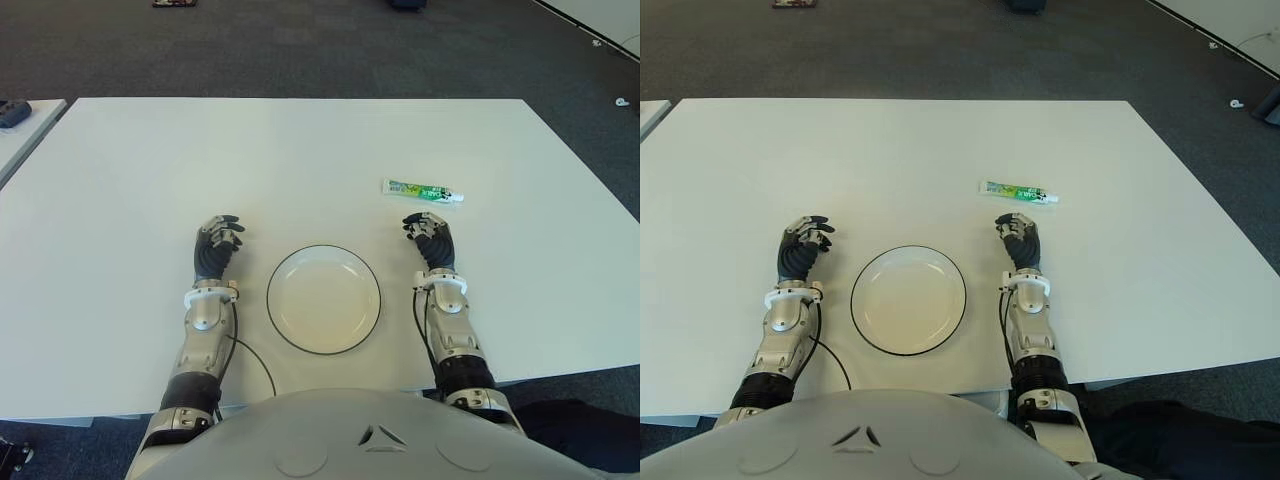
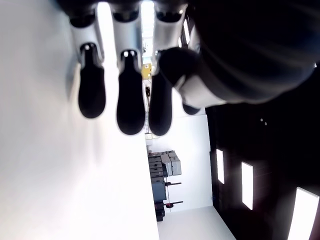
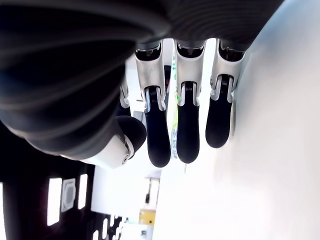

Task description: Put the toothpaste on the table into the plate.

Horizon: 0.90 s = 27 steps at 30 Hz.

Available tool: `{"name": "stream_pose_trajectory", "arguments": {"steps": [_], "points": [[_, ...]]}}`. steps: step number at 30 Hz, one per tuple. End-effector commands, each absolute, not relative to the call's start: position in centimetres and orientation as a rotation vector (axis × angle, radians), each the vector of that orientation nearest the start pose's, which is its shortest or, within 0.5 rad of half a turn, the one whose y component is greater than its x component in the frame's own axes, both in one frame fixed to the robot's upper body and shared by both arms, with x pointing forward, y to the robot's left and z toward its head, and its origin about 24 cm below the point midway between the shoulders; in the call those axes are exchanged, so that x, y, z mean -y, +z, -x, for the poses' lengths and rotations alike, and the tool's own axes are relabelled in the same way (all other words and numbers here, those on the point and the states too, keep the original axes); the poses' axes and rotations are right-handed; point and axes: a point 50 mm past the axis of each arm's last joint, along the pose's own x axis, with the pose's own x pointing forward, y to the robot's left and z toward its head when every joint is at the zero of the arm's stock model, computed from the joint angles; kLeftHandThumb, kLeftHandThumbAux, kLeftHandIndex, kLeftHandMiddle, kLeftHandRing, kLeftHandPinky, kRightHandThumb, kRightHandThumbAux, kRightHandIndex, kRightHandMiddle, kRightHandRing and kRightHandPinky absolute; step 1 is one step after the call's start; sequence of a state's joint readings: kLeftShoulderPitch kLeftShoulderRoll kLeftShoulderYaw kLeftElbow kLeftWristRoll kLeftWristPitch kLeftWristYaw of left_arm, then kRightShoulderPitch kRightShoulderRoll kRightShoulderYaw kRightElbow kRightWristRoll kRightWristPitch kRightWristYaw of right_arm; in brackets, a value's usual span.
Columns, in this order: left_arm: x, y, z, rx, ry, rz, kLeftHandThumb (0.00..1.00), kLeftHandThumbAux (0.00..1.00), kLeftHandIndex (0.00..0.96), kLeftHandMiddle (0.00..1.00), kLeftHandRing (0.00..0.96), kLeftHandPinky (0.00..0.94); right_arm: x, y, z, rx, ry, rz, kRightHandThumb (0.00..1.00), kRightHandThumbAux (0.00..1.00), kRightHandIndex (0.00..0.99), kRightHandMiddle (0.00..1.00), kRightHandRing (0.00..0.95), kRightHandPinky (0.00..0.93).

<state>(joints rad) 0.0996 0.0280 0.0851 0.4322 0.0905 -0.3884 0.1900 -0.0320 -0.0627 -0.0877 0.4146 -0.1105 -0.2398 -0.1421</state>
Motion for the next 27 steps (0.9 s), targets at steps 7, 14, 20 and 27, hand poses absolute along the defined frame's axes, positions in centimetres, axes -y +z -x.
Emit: {"name": "stream_pose_trajectory", "arguments": {"steps": [7,14,20,27], "points": [[-18.3,-5.2,-19.8,-0.198,0.254,-0.131,0.833,0.681,0.399,0.502,0.635,0.613,20.5,1.1,-26.7,-0.004,-0.080,0.294,0.705,0.730,0.421,0.455,0.434,0.438],[-18.2,-5.1,-19.8,-0.193,0.255,-0.121,0.832,0.681,0.398,0.498,0.628,0.609,20.8,3.0,-28.0,0.093,0.006,0.429,0.698,0.729,0.409,0.369,0.342,0.303],[-18.3,-5.2,-19.7,-0.195,0.257,-0.127,0.832,0.681,0.395,0.504,0.636,0.613,21.0,4.3,-29.4,0.119,0.061,0.623,0.522,0.655,0.151,0.194,0.183,0.162],[-18.3,-5.2,-19.7,-0.197,0.255,-0.130,0.832,0.681,0.394,0.507,0.643,0.622,21.3,4.7,-31.3,0.080,0.100,0.785,0.434,0.549,0.027,0.095,0.089,0.059]]}}
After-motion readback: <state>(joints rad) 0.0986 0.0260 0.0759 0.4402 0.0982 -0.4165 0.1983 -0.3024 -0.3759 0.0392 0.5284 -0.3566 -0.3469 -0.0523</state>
